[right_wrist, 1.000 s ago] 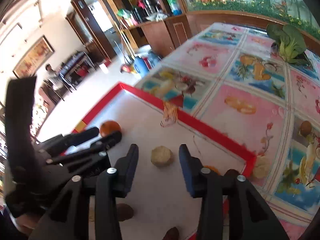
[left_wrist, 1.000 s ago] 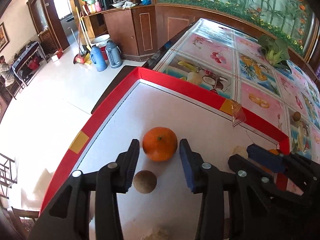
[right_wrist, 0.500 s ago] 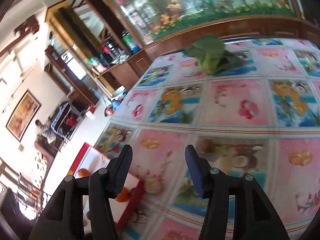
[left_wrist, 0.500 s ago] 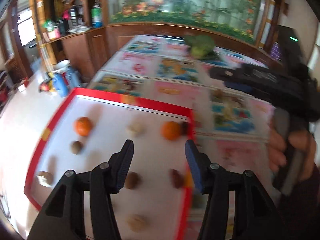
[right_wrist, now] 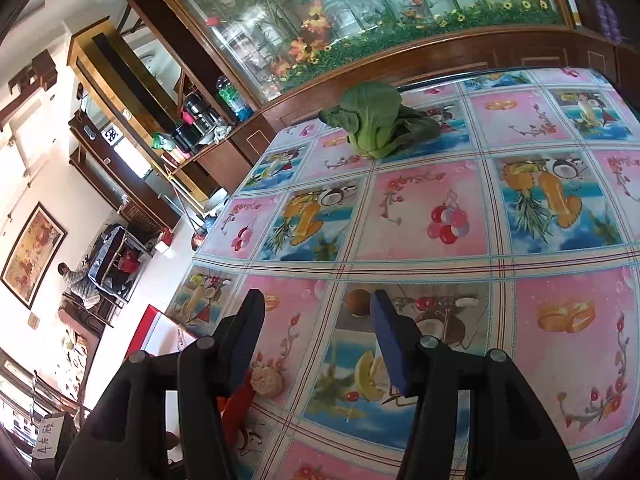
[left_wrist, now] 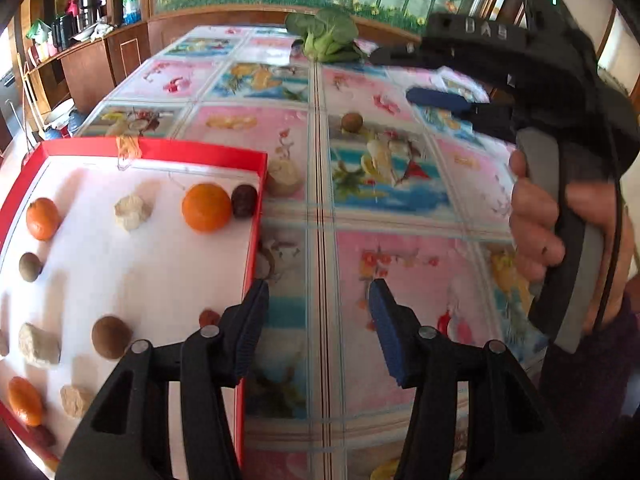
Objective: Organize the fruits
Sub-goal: 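Move both tools back over the remaining items on the cloth, then grasp a bread cube with the left tool while the right tool grasps a brown round fruit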
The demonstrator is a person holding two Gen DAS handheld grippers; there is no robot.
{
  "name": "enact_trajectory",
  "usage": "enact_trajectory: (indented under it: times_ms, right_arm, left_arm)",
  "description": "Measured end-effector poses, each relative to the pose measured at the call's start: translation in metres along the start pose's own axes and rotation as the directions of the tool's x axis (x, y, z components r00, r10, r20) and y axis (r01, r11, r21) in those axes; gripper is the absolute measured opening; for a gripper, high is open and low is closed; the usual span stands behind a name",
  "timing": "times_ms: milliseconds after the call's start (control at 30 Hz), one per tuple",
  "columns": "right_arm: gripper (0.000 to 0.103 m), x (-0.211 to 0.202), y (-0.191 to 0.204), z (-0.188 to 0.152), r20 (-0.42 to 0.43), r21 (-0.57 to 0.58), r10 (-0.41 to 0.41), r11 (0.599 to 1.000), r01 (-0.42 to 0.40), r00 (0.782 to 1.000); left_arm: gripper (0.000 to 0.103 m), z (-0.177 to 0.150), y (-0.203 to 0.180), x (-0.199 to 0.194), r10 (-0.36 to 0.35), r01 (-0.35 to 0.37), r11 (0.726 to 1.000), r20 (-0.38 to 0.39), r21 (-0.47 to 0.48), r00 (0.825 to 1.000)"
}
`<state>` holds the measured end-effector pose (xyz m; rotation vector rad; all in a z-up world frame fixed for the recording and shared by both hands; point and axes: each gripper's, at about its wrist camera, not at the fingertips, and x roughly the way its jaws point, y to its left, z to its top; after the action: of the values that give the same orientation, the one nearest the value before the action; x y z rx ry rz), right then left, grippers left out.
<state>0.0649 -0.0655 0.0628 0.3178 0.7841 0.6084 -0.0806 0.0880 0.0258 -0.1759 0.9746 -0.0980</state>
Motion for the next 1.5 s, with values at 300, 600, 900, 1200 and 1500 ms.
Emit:
enact_trajectory:
  times_ms: [300, 600, 900, 1200, 1500]
  right_arm:
    - [0.054, 0.008, -0.019, 0.006, -0.003, 0.027, 0.005, 1.0, -0.004, 1.0]
    - [0.045, 0.046, -0.022, 0.002, -0.096, 0.0, 0.004, 1.0, -0.004, 0.995]
    - [0.02, 0.064, -0.021, -0.006, -0.12, -0.061, -0.083, 0.995, 0.076, 0.989]
    - [0.02, 0.064, -0.023, -0.004, -0.156, -0.036, -0.078, 0.997, 0.073, 0.985]
    - [0.02, 0.063, -0.025, -0.003, -0.162, -0.015, -0.064, 0.998, 0.063, 0.985]
  left_arm:
    - [0.054, 0.014, 0.004, 0.009, -0.02, 0.019, 1.0, 0.041, 0.024, 0.999]
    - [0.052, 0.025, 0.017, 0.013, 0.02, -0.022, 0.999, 0.059, 0.029, 0.998]
    - [0.052, 0.032, 0.009, 0.021, 0.064, -0.066, 0.997, 0.045, 0.049, 0.997]
    - [0.052, 0.054, 0.002, 0.041, 0.132, -0.136, 0.987, 0.057, 0.087, 0.99]
    - [0.031, 0.058, -0.009, 0.062, 0.129, -0.13, 0.981, 0.02, 0.143, 0.991]
